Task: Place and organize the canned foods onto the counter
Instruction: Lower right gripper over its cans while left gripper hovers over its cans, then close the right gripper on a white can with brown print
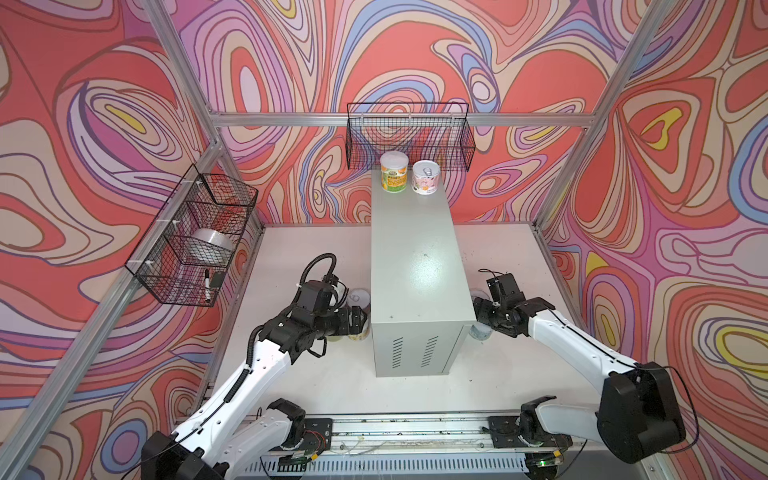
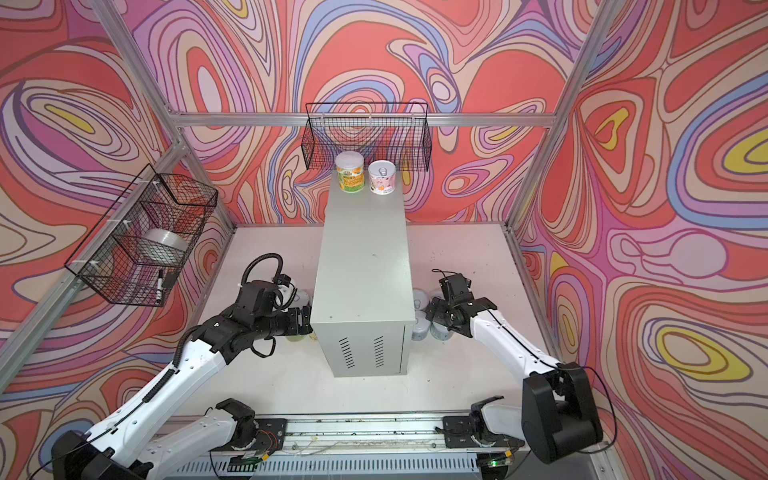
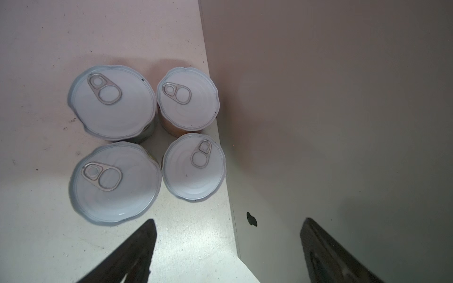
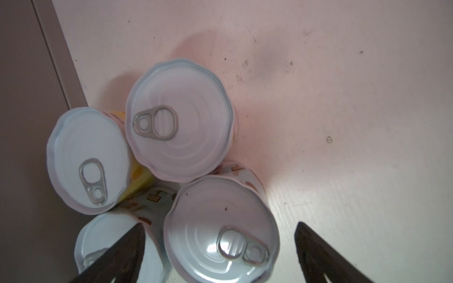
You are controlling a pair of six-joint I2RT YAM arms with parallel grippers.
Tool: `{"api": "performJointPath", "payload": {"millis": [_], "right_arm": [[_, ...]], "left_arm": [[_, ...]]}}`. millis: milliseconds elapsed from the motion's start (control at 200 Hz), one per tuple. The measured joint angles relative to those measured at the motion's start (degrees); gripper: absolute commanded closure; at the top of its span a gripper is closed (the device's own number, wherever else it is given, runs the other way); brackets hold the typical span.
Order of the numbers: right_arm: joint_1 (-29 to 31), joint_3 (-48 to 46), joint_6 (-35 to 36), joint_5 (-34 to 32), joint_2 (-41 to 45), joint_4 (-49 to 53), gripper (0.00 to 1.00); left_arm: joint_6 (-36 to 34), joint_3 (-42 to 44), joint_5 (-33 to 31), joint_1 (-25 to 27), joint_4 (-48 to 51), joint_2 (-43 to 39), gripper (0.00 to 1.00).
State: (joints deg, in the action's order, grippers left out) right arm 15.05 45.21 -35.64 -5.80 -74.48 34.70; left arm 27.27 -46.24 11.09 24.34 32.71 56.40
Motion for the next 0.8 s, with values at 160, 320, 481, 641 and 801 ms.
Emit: {"api": "performJointPath", "payload": {"millis": [160, 320, 481, 641, 801], "right_arm": [[0.0, 0.0, -0.1, -0.5, -2.8, -1.6, 0.04], [0.0, -0.4, -1.0, -2.2, -5.4, -1.8, 0.06], [0.0, -1.3, -2.3, -4.2, -5.8, -1.7, 0.07], [0.0, -3.6, -3.7, -3.7, -5.2, -2.5, 0.08], [0.0, -4.9, -4.6, -2.8, -4.9, -3.1, 0.1]], "left_arm": [[0.0, 0.0, 0.0, 0.0, 0.0, 0.0, 0.08], [0.0, 0.0, -0.1, 0.0, 0.0, 0.0, 0.09], [0.0, 0.0, -0.2, 0.0, 0.0, 0.1, 0.09], [0.0, 0.0, -0.2, 0.0, 0.0, 0.7, 0.09], [0.0, 0.0, -0.2, 0.0, 0.0, 1.2, 0.09]]}}
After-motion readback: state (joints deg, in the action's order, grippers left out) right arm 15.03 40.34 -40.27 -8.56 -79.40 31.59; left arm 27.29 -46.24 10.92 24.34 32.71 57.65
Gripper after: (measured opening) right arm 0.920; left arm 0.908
